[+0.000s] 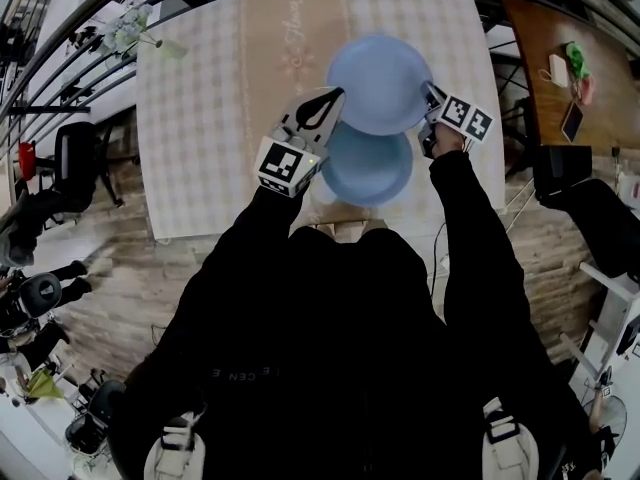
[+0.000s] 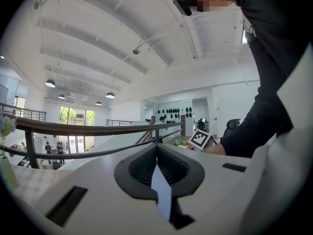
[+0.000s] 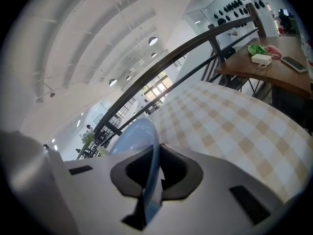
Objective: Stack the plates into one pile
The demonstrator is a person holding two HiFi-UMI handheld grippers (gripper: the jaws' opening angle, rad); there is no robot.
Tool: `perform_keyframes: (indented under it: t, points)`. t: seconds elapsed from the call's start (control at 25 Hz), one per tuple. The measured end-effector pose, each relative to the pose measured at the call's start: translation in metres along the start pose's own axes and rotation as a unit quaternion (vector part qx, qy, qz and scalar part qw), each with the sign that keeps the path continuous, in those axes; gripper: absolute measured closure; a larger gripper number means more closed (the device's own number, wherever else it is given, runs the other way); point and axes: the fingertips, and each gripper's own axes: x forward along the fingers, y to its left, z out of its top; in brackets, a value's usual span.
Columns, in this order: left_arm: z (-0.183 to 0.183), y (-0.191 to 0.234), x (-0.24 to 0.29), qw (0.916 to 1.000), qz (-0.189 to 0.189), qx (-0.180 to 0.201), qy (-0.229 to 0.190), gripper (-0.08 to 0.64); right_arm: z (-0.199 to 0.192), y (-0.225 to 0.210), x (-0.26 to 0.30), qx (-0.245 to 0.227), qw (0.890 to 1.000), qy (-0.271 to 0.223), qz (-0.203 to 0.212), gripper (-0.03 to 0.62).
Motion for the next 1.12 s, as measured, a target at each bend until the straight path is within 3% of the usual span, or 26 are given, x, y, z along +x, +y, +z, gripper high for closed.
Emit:
perform_keyframes:
  t: [0.68, 1.12]
  points:
    - [-0.02, -0.034, -0.04, 0.9989, -0.037, -0.024, 0.014, 0.54, -0.117, -0.005, -0.07, 0.032, 0.998, 0.042, 0.013, 0.566]
    - [-0.032, -0.049, -0.053, 0.9977, -0.052, -0.036, 0.024, 0.54, -0.164, -0.015, -0.085, 0.051, 0.997, 0.062, -0.005, 0.563]
